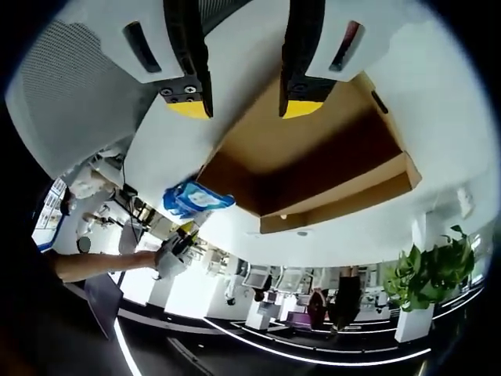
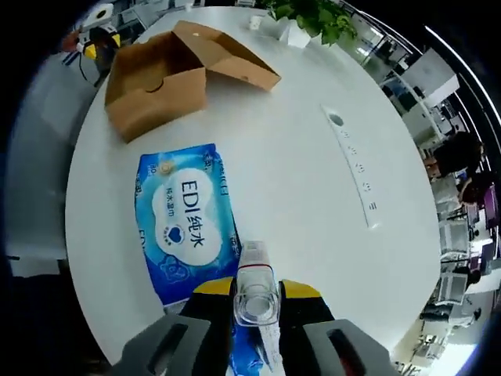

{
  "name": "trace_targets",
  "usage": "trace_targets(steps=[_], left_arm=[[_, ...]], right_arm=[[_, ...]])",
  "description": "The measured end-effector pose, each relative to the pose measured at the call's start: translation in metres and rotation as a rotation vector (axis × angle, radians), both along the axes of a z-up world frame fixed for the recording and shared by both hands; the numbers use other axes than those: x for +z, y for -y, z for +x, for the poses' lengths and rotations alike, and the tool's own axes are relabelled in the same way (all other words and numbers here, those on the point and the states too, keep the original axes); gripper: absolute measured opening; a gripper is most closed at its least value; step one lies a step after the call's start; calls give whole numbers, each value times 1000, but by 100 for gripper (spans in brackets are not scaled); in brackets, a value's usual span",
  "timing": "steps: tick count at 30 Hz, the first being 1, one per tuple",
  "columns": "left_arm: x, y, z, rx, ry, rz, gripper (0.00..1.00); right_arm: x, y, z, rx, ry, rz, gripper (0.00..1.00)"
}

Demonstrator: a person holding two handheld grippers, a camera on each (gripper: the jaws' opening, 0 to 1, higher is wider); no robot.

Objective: Operate the shoe box by opening the lid, removing the specified soft item, and placing it in the target area until the item is outside and the box remains undamaged.

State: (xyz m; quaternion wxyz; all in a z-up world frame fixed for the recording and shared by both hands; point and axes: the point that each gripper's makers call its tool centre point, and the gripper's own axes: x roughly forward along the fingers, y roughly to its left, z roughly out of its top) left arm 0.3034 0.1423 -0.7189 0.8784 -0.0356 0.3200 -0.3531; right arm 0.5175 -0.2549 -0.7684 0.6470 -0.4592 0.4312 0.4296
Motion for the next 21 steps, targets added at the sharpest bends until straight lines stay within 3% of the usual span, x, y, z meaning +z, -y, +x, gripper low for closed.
trace_targets(steps=[8,21], left_arm=[[0,-4,-1,10,-2,6,34],[0,-7,0,19,-1,5,34]], right_arm=[[0,2,7,99,-37,-100,17],[-5,3,14,143,-106,-191,17]])
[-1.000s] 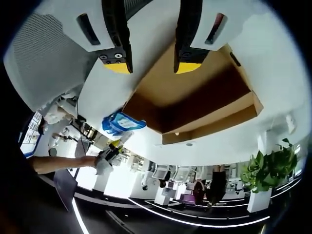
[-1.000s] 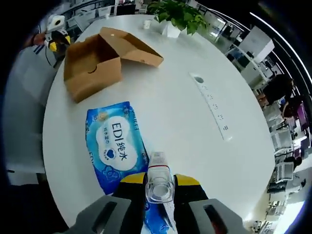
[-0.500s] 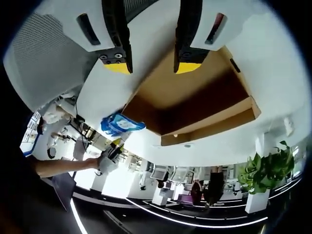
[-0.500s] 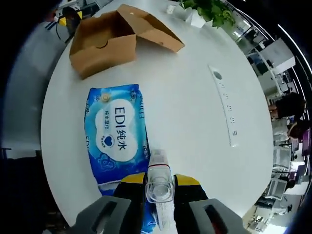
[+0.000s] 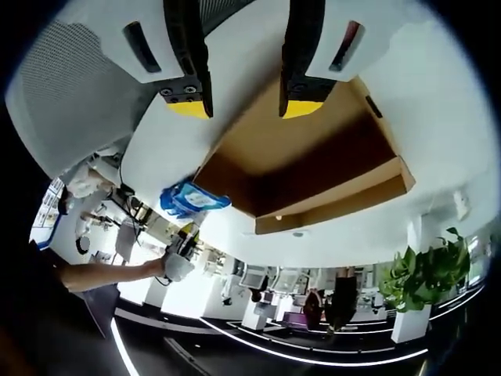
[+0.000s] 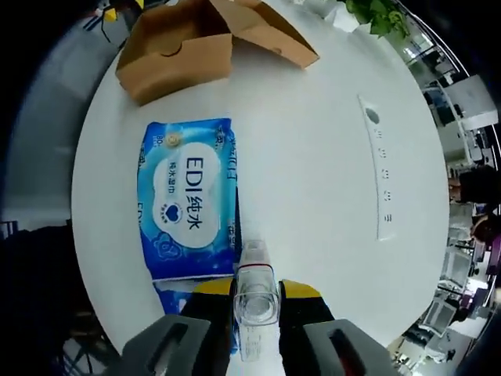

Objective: Operate the shoe box by opening the lid, removing the specified soft item, and placing it in the target area until the item is outside and the box remains undamaged.

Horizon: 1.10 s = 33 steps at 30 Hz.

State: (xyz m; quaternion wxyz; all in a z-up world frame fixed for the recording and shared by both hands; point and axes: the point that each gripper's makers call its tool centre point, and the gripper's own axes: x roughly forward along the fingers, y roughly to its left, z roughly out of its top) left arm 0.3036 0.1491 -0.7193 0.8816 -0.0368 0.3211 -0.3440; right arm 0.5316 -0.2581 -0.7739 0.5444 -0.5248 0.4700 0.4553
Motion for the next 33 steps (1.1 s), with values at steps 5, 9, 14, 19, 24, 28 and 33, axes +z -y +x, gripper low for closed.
trace_targets(steps=[5,9,14,19,24,28,33], left_arm=[[0,-1,-1,2,-1,-1,34],[-1,-3,-1,6,-2,-1,34],[-1,-5,-2,16,-2,1,34],[-2,-6,-3,20,-2,0,34],[-1,-8,-3,22,-3,6,34],[0,-10,-3,25,-2,9,34],[0,-13,-4,32,-3,10,34]], right_arm=[[-1,-2,4,10,-20,-26,17],[-1,-4,6,-2,-33,-35,17],[-1,-4,7,-8,-46,-44,17],[-2,-2,8,-26,-53,-46,18],[-3,1,9,-48,-57,-48,18],[-5,2,9,-42,-61,-53,18],[-8,2,8,-31,-67,-62,19]])
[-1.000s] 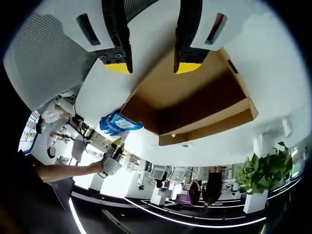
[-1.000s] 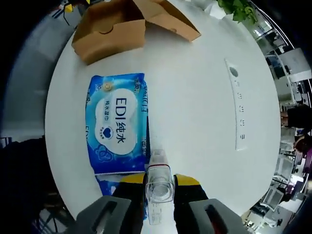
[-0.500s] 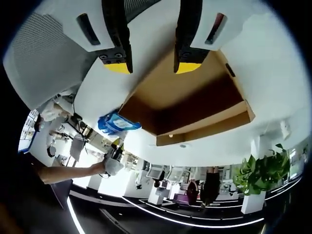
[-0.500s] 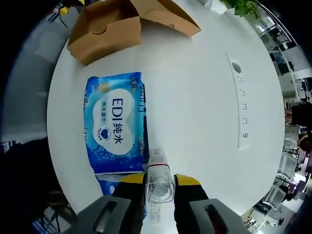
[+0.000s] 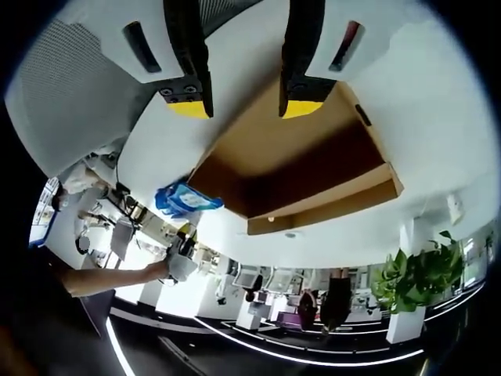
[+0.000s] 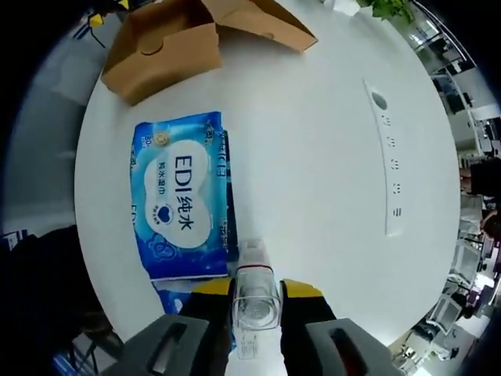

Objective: Operate the shoe box by opening the lid, removing the specified soft item, and placing it in the target area until the item is outside and the box remains undamaged.

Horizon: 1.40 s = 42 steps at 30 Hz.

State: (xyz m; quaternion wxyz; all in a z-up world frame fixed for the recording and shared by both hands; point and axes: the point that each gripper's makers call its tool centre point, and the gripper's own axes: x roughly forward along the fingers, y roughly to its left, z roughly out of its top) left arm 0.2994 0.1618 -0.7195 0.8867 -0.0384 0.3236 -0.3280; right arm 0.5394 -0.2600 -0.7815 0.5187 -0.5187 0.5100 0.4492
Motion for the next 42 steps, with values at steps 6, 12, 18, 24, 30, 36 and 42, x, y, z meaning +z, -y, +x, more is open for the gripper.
trace_targets(steps=[6,12,18,24,30,36,42], left_arm=[[2,0,-2,1,2,1,34],[5,0,0,3,13,-4,35],[7,-1,1,6,19,-14,34],[10,3,4,-5,32,-32,35],[17,4,10,-21,51,-46,35],[21,5,9,-31,63,-52,35],[26,5,7,-36,69,-57,36]], right_arm=[[-2,1,4,21,8,-11,26],[3,4,9,11,31,-5,29],[11,7,7,-1,60,0,33],[28,13,3,-35,118,9,36],[47,14,-4,-175,167,88,38],[62,18,-14,-276,256,131,41],[70,21,-31,-317,301,168,41]])
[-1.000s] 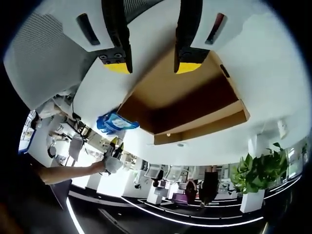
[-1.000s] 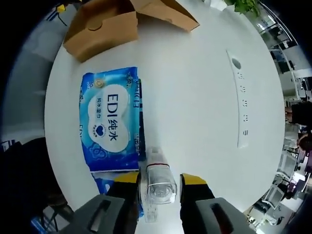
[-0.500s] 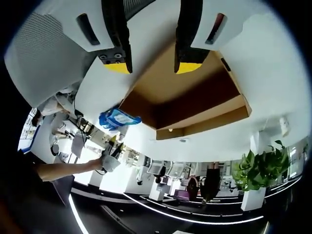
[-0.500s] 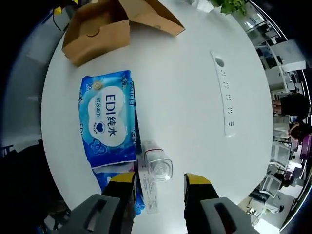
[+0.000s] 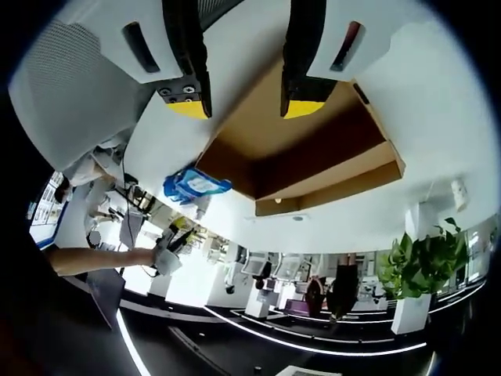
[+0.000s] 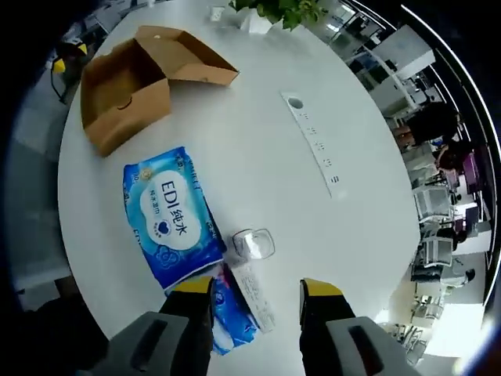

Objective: Operate the shoe box by opening the lid, removing the specified soft item, and placing it in the target area until the item is outside and the box remains undamaged.

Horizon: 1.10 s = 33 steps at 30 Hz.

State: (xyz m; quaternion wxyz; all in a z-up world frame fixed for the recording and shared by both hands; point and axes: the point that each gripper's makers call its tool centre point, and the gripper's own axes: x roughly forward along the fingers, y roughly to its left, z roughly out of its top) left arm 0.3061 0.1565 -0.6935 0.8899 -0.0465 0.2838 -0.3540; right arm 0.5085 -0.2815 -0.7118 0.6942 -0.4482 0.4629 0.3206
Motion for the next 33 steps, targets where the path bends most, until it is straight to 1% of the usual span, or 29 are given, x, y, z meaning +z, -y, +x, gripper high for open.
trace_targets(steps=[2,4,5,6,7,8,11,13,17,20,22,24,27,29,30,31,33], left_arm=[[1,0,0,-1,2,-1,36],[2,-1,-1,-1,-1,-6,36],[2,-2,-1,1,-2,-7,36],[3,-3,-2,9,-4,-17,36],[5,-3,-2,16,-4,-28,36],[6,-4,-3,24,-5,-39,36],[6,-5,-4,25,-8,-44,36],[7,-7,-4,22,-6,-36,36],[11,-11,-5,29,1,-37,36],[10,-13,-5,34,-1,-34,36],[10,-13,-6,36,-2,-32,37],[12,-12,-7,34,3,-30,37],[13,-14,-8,36,5,-24,37],[13,-15,-8,40,4,-24,37],[13,-15,-8,42,3,-26,37],[13,-15,-7,45,2,-29,37],[13,-15,-6,48,1,-30,37]], right_arm=[[2,3,-6,-25,21,14,41],[3,4,-11,-78,35,63,41],[4,5,-10,-115,50,107,41],[5,5,-13,-145,52,131,41],[5,5,-17,-168,45,151,42],[5,5,-25,-193,23,178,42],[5,12,-34,-229,21,201,44],[6,16,-38,-275,29,223,45],[13,13,-44,-370,55,344,45],[19,10,-48,-413,94,397,45],[23,7,-51,-425,116,434,46],[24,4,-58,-413,126,448,47],[25,0,-65,-417,142,476,49],[28,-8,-67,-434,158,548,50],[32,-13,-67,-424,185,584,49],[35,-15,-67,-419,206,598,49],[35,-17,-71,-415,218,600,49]])
